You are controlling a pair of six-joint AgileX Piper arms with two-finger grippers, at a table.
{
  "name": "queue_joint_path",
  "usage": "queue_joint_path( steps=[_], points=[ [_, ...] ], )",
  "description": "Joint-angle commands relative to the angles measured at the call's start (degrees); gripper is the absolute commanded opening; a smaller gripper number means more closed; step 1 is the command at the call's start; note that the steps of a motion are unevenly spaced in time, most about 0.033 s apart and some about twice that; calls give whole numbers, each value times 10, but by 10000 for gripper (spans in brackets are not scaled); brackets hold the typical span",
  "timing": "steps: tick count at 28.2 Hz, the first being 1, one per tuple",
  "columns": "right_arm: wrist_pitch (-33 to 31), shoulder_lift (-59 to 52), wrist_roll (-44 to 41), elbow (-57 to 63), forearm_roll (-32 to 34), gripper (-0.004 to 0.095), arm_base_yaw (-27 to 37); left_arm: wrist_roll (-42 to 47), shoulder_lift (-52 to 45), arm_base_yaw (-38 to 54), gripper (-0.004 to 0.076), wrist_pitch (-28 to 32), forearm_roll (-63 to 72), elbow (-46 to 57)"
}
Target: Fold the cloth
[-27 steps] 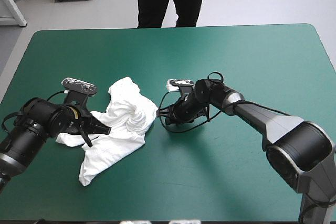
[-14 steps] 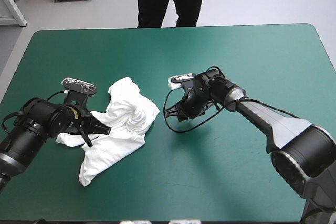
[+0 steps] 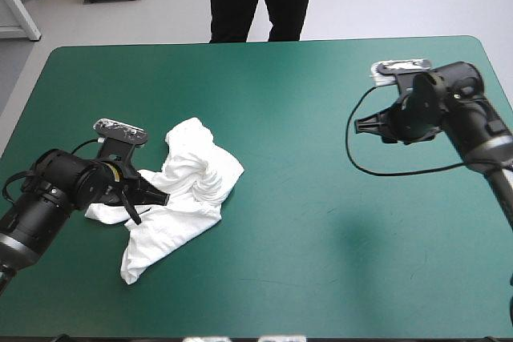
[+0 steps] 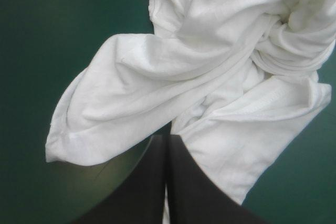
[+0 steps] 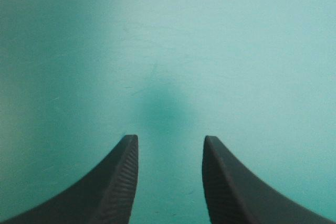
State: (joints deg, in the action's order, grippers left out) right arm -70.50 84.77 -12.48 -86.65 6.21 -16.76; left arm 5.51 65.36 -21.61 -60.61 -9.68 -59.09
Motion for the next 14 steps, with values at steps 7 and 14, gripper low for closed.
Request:
queue_joint_path(
  steps=[7, 14],
  points=[
    [-10, -171, -2, 26, -29, 391, 76, 5, -9, 0, -9, 28, -3, -19],
    [-10, -244, -19, 142, -25, 391, 76, 2, -9, 0, 53, 32, 0, -19]
  ],
)
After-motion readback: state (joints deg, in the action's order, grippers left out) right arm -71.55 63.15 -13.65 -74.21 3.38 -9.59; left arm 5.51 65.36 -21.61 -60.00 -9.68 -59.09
